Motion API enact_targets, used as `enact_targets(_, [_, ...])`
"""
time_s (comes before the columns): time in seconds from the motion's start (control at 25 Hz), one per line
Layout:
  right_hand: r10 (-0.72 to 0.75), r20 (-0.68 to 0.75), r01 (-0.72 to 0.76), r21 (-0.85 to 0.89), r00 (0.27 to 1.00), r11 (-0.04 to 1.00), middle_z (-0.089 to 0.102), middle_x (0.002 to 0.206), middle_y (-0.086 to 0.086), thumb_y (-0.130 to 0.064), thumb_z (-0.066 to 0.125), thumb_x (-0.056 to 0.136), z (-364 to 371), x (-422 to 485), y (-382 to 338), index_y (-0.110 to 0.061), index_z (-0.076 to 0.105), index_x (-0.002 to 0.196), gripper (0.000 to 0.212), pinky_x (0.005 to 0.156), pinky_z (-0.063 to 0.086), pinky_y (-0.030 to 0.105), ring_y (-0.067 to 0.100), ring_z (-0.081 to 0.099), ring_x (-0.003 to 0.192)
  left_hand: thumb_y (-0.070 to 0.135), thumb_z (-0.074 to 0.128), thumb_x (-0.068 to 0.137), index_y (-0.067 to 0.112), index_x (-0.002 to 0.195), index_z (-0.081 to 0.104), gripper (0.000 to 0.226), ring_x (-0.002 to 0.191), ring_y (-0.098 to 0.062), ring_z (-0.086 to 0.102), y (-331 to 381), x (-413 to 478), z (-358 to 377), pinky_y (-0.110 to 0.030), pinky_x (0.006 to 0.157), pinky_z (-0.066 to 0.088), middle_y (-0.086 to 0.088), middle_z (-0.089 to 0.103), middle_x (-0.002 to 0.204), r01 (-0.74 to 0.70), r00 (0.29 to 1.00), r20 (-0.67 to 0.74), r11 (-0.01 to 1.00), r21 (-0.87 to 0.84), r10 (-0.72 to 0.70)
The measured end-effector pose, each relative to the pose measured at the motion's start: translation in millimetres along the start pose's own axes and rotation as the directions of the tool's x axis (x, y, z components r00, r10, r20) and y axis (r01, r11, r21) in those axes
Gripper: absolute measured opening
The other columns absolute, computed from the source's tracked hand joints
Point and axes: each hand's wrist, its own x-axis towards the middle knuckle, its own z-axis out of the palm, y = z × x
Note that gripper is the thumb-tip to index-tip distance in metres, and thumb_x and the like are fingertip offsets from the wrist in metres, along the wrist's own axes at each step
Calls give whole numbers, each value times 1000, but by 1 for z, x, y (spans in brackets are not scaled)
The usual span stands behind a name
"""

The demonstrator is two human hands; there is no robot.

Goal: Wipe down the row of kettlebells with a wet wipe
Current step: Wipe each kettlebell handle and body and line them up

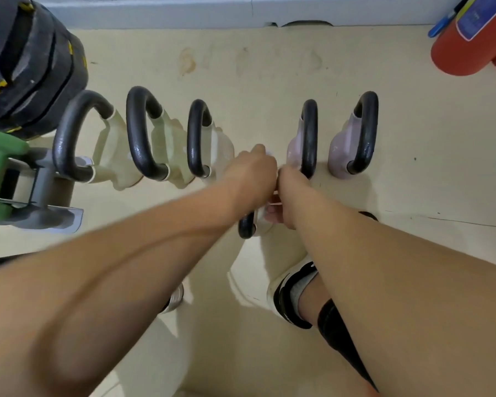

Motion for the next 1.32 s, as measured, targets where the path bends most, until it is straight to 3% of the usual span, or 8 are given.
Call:
enact_targets(0.24, [-58,1,58,-45,998,997,77,101,12,-38,47,94,-4,-1,6,-5,75,102,45,94,57,48,31,70,83,-10,49,91,-9,149,38,58,154,-42,1,-29,-79,59,-50,122,25,-24,10,166,-345,880,-302,931,123,366])
enact_targets(0.36, [-154,-13,152,-117,988,982,75,94,12,-40,46,91,-2,-15,9,-5,70,104,44,88,60,47,32,69,76,3,52,97,6,117,67,25,139,-14,35,-20,-66,36,-30,111,39,-17,57,132,-376,849,-400,927,4,346])
enact_targets(0.48, [-361,-55,350,-150,931,925,75,88,7,-52,41,93,4,-26,6,-11,73,95,52,85,62,47,31,72,80,10,40,106,14,102,67,27,104,-10,60,-10,-62,8,-17,88,46,3,62,106,-327,808,-562,927,-183,174])
enact_targets(0.6, [-344,53,325,222,937,919,78,105,-1,-75,63,81,8,-36,0,-23,74,102,57,88,60,37,16,76,89,5,37,102,16,92,62,29,88,-12,63,-6,-69,6,-29,79,56,-1,61,92,-378,835,-530,854,-357,148])
enact_targets(0.72, [-335,137,263,379,932,887,76,118,0,-54,82,75,11,-37,2,-30,72,107,42,102,52,34,15,73,108,3,40,87,14,129,55,46,130,-29,50,0,-77,-4,-49,113,39,-6,59,123,-393,902,-372,770,-503,218])
enact_targets(0.92, [-277,12,256,339,961,905,74,123,9,-33,58,98,6,-56,-6,-17,61,134,40,58,58,33,23,75,94,17,70,90,27,151,40,68,128,-3,51,-6,-104,-16,-16,84,50,18,49,140,-260,965,-245,462,-848,94])
enact_targets(1.08, [-422,-243,437,8,873,899,60,139,23,-35,42,107,-4,-71,-9,1,54,137,48,97,52,48,39,60,125,20,77,82,28,141,44,68,115,-4,50,-33,-108,4,-25,98,49,7,52,141,-222,973,-220,591,-776,76])
enact_targets(1.32, [-369,-256,391,38,894,920,67,93,2,-31,64,94,3,-61,18,-11,63,120,33,81,56,33,24,66,86,17,58,87,20,155,35,73,142,-17,43,-53,-106,30,-42,115,39,4,42,156,70,978,-68,620,-781,-196])
